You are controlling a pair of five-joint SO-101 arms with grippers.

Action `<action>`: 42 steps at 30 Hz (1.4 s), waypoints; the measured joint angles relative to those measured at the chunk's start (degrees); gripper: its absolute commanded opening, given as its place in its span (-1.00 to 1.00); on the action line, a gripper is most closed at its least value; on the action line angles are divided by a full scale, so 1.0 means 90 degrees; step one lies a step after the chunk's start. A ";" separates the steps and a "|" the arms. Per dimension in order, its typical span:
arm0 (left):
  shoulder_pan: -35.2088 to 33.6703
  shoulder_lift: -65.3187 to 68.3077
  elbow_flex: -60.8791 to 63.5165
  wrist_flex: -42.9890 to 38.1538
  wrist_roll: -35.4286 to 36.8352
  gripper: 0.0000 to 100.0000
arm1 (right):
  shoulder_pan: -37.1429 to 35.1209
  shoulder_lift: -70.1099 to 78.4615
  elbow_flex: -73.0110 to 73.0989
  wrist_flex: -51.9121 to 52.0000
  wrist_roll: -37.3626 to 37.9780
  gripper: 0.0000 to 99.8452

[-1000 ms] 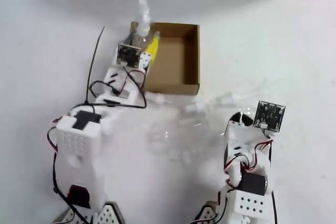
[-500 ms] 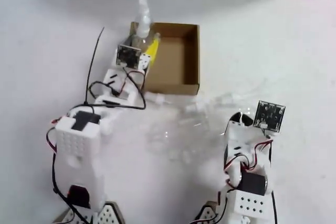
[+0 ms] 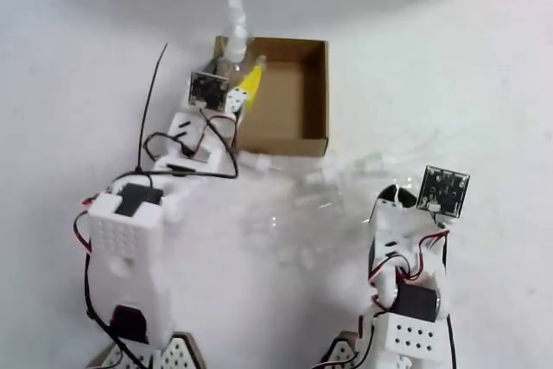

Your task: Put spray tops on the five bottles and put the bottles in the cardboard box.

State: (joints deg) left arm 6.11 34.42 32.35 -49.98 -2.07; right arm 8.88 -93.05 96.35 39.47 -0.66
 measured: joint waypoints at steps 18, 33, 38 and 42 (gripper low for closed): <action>-0.0137 0.0010 0.0010 0.0137 0.0010 -0.28 | 0.0000 0.0000 0.0000 0.0000 0.0000 -0.97; -0.0313 -0.1260 0.1455 0.0147 -0.0010 -0.28 | 0.0000 0.0000 0.0000 0.0000 0.0000 -0.97; -0.0332 -0.1377 0.1534 0.0088 -0.0020 -0.29 | 0.0000 0.0000 0.0000 0.0000 0.0000 -0.97; -0.0342 -0.1377 0.1817 -0.0459 -0.0020 -0.29 | 0.0000 0.0000 0.0000 0.0000 0.0000 -0.97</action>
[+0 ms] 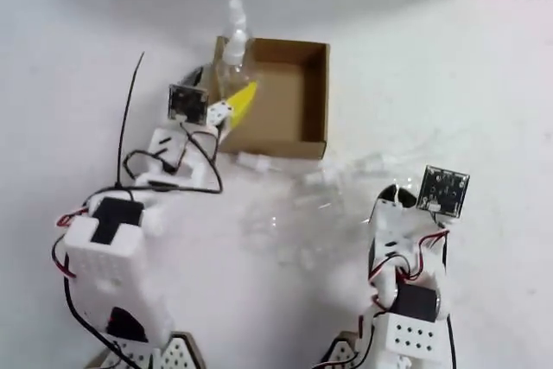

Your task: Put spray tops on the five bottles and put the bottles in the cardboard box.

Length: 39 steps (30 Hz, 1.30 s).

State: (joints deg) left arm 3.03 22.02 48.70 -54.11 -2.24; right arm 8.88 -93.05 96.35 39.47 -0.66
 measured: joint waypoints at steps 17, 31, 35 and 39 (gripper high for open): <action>0.0059 -0.3077 0.2647 -0.0156 0.0000 -0.29 | 0.0000 0.0000 0.0000 0.0000 0.0000 -0.97; -0.0176 -0.4806 0.4190 -0.0156 0.0000 -0.89 | 0.0000 0.0000 0.0010 0.0000 0.0000 -0.97; -0.0567 -0.5206 0.4347 0.0049 0.0000 -0.89 | 0.0000 0.0000 0.0010 0.0000 0.0000 -0.97; -0.1153 -0.5607 0.4366 0.0889 0.0000 -0.89 | 0.0254 -0.0039 0.0010 0.0000 0.0010 -0.97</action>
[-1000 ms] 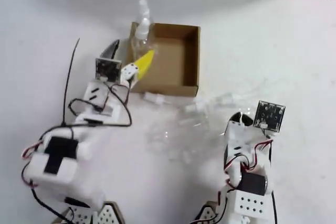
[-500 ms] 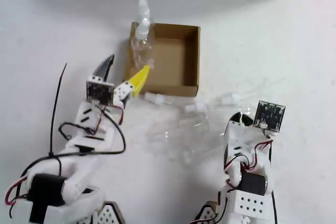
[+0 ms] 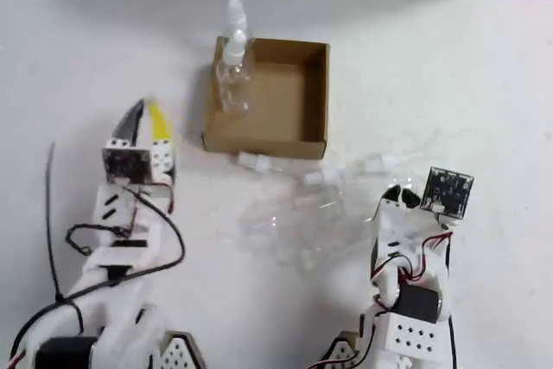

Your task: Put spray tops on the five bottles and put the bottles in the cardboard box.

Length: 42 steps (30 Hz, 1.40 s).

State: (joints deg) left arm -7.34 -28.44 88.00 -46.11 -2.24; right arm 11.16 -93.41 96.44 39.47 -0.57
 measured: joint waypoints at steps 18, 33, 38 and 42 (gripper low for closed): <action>-0.1397 -0.4405 0.0293 0.7004 0.0000 -0.89 | 0.0039 0.0000 -0.0166 0.0000 0.1563 -0.96; -0.1534 -0.7521 0.1065 0.9895 -0.0752 -0.89 | -0.1495 0.0000 -0.2188 0.0830 0.1582 -0.96; -0.1465 -0.8049 0.1055 1.1048 -0.1983 -0.89 | -0.2725 -0.0020 -0.2921 0.1553 0.1582 -0.96; -0.1328 -0.8332 0.1035 1.1683 -0.2432 -0.89 | -0.3389 0.0010 -0.3145 0.2051 0.1758 -0.96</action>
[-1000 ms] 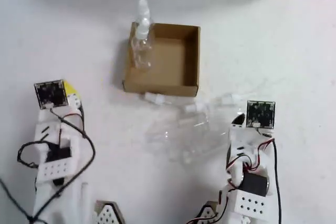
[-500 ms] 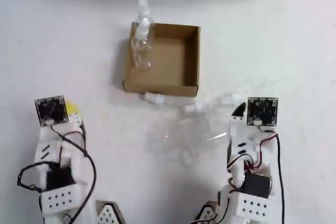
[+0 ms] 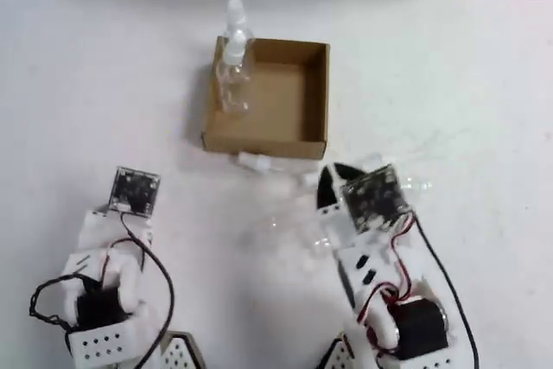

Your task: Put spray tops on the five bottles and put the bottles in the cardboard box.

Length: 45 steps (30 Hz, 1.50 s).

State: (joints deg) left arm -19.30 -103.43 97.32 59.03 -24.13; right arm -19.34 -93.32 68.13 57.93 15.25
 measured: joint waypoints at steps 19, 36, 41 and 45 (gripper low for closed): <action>0.0039 0.0000 0.0000 0.0381 -0.1807 -0.89 | -0.1534 0.3429 -0.1495 0.2364 0.4982 -0.61; 0.0039 0.0000 0.0000 0.0381 -0.1856 -0.89 | -0.2432 0.8518 -0.4161 0.2676 0.5861 -0.48; 0.0029 0.0000 0.0000 0.0381 -0.1875 -0.89 | -0.2432 0.9035 -0.4386 0.2608 0.5929 -0.38; 0.0029 0.0000 0.0000 0.0381 -0.1875 -0.89 | -0.2383 0.9153 -0.4415 0.2589 0.6183 -0.38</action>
State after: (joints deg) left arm -19.03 -103.43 97.32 62.46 -41.01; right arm -40.79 -10.95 28.40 81.23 70.90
